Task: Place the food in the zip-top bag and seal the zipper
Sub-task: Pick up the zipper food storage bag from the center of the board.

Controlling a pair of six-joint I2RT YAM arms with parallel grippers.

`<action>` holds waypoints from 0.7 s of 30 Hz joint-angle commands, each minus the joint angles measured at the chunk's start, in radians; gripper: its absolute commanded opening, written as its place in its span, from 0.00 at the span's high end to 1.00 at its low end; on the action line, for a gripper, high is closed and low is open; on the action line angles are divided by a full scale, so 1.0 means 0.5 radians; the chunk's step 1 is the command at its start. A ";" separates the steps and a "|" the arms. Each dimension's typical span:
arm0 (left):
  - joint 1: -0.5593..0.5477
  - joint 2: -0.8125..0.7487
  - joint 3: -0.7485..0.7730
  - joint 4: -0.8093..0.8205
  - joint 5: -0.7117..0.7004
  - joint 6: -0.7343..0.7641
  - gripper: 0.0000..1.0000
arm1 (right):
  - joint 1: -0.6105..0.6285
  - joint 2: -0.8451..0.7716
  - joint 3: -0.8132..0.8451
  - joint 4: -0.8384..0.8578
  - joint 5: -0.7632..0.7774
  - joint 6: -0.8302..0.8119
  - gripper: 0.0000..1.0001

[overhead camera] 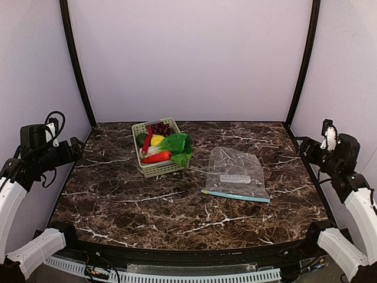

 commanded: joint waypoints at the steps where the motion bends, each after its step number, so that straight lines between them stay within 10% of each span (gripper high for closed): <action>1: 0.004 0.023 0.123 -0.186 0.096 0.154 0.00 | -0.006 0.045 0.127 -0.125 -0.131 -0.024 0.01; 10: 0.004 0.155 0.221 -0.132 0.253 0.324 0.00 | 0.057 0.108 0.201 -0.076 -0.639 -0.070 0.07; 21: -0.416 0.650 0.484 0.329 0.412 0.336 0.00 | 1.001 0.604 0.402 -0.275 -0.091 -0.232 0.13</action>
